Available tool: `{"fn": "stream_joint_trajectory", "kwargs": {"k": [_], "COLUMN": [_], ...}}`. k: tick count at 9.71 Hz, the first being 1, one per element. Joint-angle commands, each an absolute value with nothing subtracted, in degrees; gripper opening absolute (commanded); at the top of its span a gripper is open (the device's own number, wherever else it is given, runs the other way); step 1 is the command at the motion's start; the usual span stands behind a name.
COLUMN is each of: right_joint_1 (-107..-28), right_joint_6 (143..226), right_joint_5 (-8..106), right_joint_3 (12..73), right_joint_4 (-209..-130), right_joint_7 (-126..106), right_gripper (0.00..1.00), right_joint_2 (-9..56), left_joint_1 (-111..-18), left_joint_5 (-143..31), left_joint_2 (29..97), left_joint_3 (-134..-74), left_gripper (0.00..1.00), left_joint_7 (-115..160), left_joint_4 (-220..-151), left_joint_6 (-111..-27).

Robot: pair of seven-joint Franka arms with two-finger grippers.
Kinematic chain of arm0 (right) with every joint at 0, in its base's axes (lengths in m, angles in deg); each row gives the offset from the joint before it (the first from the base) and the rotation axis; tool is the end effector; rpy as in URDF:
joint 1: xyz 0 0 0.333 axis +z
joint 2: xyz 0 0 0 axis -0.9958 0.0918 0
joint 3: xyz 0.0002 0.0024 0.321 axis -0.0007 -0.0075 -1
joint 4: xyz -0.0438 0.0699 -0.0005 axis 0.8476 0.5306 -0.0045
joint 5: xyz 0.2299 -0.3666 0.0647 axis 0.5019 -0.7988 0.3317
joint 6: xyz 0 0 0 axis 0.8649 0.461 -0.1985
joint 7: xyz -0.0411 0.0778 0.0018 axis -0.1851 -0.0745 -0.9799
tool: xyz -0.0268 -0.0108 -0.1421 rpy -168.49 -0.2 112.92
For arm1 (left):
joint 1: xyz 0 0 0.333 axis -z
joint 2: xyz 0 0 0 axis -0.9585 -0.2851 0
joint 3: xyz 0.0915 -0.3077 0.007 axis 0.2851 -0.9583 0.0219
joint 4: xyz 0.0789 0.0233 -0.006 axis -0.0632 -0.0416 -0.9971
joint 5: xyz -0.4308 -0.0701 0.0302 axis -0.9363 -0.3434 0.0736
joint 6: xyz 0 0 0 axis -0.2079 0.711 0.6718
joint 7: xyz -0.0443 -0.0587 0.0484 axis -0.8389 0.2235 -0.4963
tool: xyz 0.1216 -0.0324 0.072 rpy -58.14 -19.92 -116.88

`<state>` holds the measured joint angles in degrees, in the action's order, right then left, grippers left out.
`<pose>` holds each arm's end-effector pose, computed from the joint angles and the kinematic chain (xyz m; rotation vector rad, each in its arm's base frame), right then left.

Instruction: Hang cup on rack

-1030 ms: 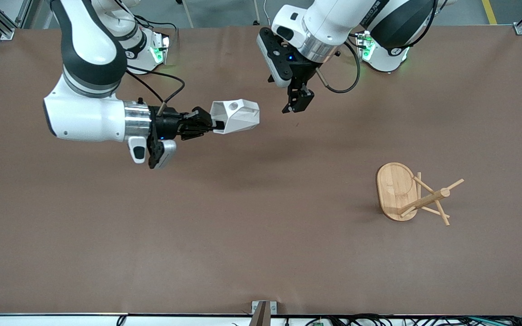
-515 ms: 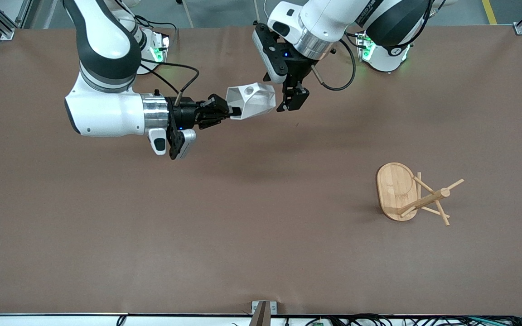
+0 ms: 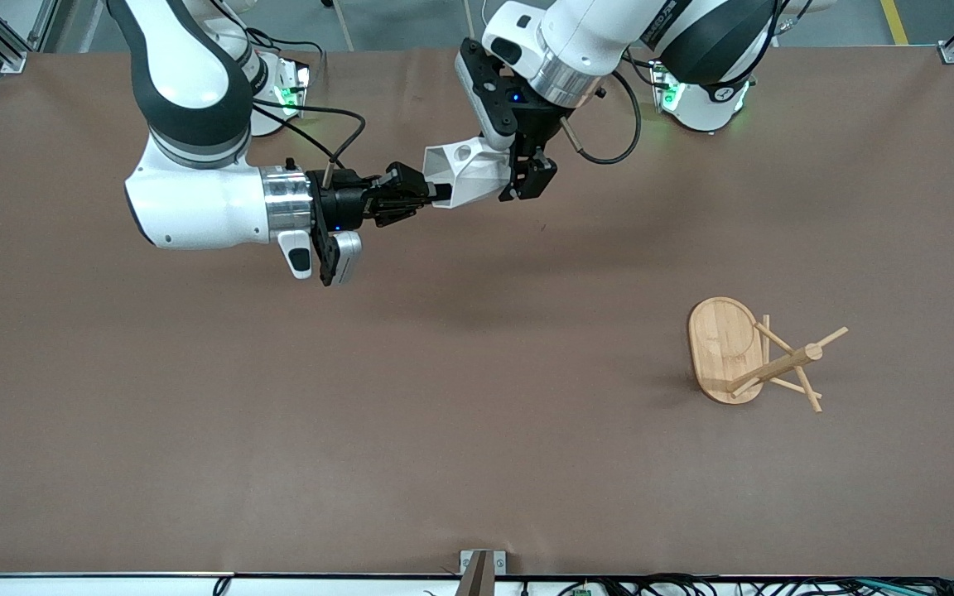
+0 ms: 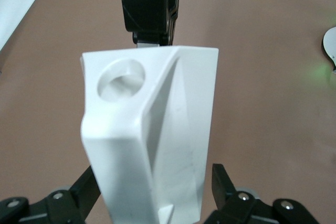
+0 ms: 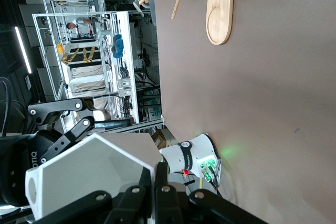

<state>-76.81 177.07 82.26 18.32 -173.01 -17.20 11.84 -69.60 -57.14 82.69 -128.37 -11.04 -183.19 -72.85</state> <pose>0.5613 0.3872 0.4552 -1.9350 -0.1699 0.2765 0.4680 -0.4880 0.5375 2.3240 -1.5948 0.4135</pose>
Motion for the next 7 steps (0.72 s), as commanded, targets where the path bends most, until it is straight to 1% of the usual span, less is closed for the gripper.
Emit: {"fn": "stream_joint_trajectory", "kwargs": {"k": [1, 2, 3, 4, 5, 6, 7], "right_joint_1": [-77.53, -77.53, -77.53, -77.53, -77.87, -78.05, -78.05], "right_joint_6": [176.75, 176.75, 176.75, 176.66, 176.05, 175.52, 175.61], "right_joint_5": [85.78, 86.05, 86.05, 86.14, 86.92, 87.01, 87.02], "right_joint_3": [16.84, 16.84, 16.84, 16.84, 16.84, 16.92, 16.92], "right_joint_4": [-172.83, -172.83, -172.75, -172.75, -172.66, -172.4, -171.96], "right_joint_7": [-17.65, -17.56, -17.48, -16.95, -15.99, -14.76, -14.14], "right_gripper": [0.02, 0.02, 0.02, 0.04, 0.9, 1.0, 1.0], "right_joint_2": [11.44, 11.44, 11.52, 11.44, 11.44, 11.35, 11.17], "left_joint_1": [-69.3, -69.56, -69.57, -69.65, -69.74, -70.09, -70.35], "left_joint_5": [-56.6, -56.6, -56.6, -56.6, -56.6, -56.6, -56.6], "left_joint_2": [81.8, 81.8, 81.8, 81.8, 81.89, 82.06, 82.15], "left_joint_3": [-128.65, -128.65, -128.65, -128.65, -128.65, -128.65, -128.39], "left_gripper": [0.75, 0.58, 0.33, 0.13, 0.04, 0.02, 0.01], "left_joint_7": [-12.1, -12.19, -12.1, -12.1, -11.84, -11.49, -11.57], "left_joint_4": [-184.96, -184.78, -184.87, -184.87, -184.78, -184.52, -184.43], "left_joint_6": [-74.05, -74.05, -74.05, -74.05, -73.97, -73.96, -73.79]}}
